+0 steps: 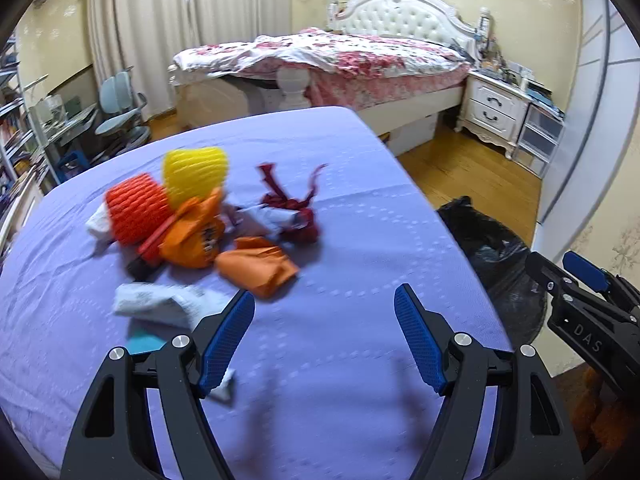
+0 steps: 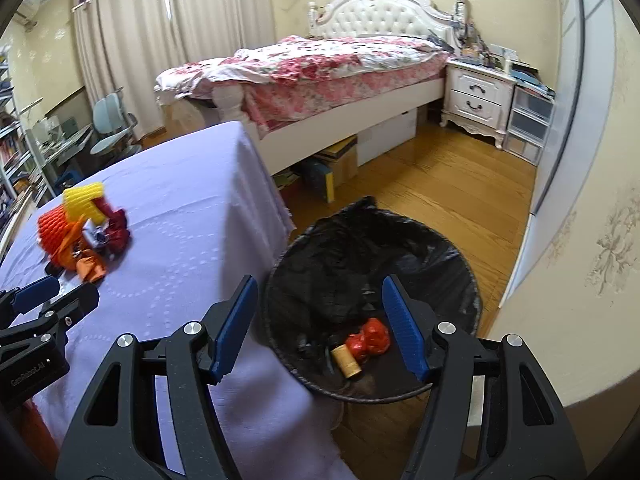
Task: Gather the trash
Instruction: 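Grasp the teal-capped white tube with the left gripper while the right gripper returns to the table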
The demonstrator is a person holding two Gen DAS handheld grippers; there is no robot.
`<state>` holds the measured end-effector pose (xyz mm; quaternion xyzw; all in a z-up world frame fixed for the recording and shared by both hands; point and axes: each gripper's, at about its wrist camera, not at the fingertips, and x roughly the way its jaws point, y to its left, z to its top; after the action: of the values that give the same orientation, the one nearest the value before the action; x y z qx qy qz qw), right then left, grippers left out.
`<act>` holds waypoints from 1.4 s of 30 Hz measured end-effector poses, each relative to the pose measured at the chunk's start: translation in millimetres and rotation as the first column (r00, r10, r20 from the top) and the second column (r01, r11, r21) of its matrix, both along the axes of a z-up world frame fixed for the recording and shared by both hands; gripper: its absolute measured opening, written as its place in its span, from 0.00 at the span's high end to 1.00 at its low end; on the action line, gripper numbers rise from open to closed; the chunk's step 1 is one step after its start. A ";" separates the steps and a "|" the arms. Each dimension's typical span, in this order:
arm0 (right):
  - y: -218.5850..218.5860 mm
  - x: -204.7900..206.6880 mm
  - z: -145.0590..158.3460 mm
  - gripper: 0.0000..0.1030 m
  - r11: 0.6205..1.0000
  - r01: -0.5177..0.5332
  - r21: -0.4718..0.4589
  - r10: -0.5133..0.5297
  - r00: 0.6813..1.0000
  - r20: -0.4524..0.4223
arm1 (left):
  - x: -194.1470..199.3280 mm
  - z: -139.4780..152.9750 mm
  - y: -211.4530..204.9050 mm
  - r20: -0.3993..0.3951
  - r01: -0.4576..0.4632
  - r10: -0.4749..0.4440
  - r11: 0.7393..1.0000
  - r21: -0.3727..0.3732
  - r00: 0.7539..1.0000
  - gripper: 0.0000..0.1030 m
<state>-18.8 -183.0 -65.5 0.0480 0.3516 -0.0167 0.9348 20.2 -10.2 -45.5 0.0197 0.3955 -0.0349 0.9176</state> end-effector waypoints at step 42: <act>99.8 -8.8 -11.3 0.37 0.972 -0.233 -0.022 0.231 0.971 -0.056 | -30.3 -28.7 134.9 -0.115 -0.256 0.245 0.962 -0.098 0.963 0.28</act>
<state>-27.6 -83.2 -76.8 -0.0071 0.3791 0.0865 0.9213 -10.1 124.7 -74.3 -0.0839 0.4385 0.0586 0.8929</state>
